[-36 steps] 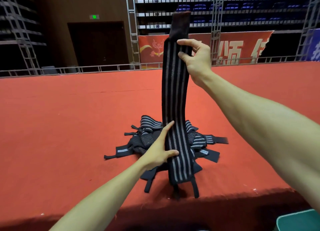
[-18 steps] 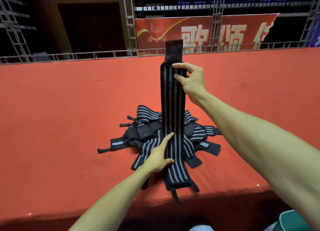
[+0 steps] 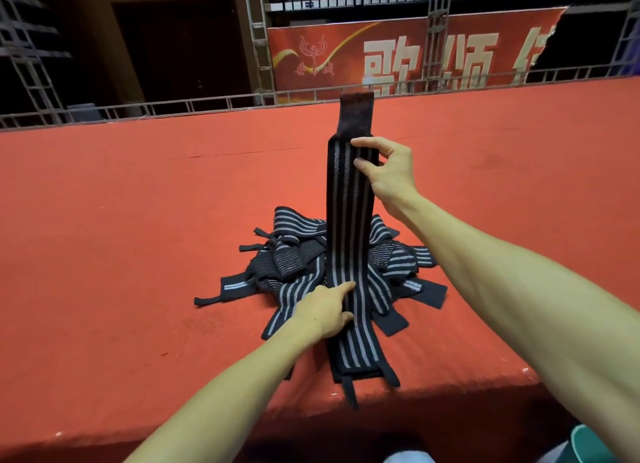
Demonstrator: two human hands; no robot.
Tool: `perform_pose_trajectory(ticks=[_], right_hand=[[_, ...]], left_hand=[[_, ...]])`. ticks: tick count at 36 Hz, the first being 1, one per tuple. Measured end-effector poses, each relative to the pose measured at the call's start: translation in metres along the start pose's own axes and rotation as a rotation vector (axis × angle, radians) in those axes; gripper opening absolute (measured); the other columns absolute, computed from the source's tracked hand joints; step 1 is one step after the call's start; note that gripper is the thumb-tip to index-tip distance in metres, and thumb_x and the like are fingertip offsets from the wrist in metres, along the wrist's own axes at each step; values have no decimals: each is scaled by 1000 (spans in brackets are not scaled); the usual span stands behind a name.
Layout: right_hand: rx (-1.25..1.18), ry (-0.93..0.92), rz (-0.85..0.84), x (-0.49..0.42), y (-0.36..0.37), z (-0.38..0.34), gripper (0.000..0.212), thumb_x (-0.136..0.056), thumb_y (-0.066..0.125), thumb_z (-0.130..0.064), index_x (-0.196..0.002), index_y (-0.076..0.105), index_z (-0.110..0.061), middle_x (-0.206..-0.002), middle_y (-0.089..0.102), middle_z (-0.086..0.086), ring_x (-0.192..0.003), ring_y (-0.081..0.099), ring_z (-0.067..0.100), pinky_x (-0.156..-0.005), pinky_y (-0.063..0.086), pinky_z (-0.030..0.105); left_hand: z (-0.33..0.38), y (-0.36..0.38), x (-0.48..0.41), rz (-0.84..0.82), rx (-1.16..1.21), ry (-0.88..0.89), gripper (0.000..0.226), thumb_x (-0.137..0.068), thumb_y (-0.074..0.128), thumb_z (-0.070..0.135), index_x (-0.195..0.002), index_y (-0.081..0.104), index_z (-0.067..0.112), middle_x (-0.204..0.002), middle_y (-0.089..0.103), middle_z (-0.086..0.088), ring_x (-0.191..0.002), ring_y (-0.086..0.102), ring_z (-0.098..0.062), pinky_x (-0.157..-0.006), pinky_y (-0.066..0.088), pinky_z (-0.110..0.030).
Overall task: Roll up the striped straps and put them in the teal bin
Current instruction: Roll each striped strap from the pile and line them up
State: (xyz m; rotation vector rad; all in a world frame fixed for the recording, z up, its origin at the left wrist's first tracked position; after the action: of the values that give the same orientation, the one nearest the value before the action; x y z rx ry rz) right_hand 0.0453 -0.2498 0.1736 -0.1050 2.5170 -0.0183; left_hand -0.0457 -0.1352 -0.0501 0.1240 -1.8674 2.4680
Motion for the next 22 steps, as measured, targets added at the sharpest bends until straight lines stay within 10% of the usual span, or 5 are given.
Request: perform_pose_trajectory(ticks=[14,18,22], right_hand=[[-17,22,-51,10,9,18,38,-85,69,8,-98,73,-27,-106,71,-8,-105,63,5,-98,52,29],[-18,17,-49,8,11,24,38,-84,69,8,-97,73,-27,-104,71,-8,-104,63,5,-99,52,31],[-11,24,-63,9,17,35,39,-84,70,7,-95,73,-30,-102,71,-11,-104,65,6,-101,52,36]], left_hand=[[-11,9,-2,-114,206,41,75,-89,71,29,-152,31,32,-124,64,-10,-97,69,-26,-88,56,-34],[-11,-33,-1,65,461,98,40,-91,68,22,-129,56,21,-67,63,0,-41,54,-4,-43,41,-14],[-30,-79,-3,311,717,94,6,-93,64,15,-99,64,19,-50,54,6,-39,49,-9,-49,40,-23]])
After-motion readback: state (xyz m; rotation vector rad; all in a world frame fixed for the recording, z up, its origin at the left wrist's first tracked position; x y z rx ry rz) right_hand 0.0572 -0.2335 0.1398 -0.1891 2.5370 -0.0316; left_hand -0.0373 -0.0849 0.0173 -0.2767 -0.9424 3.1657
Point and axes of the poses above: each hand's wrist, its own x-axis away from the middle knuckle, its own y-axis out of the palm, z = x × y, the point moved 10 cm from there along -x, towards the middle knuckle
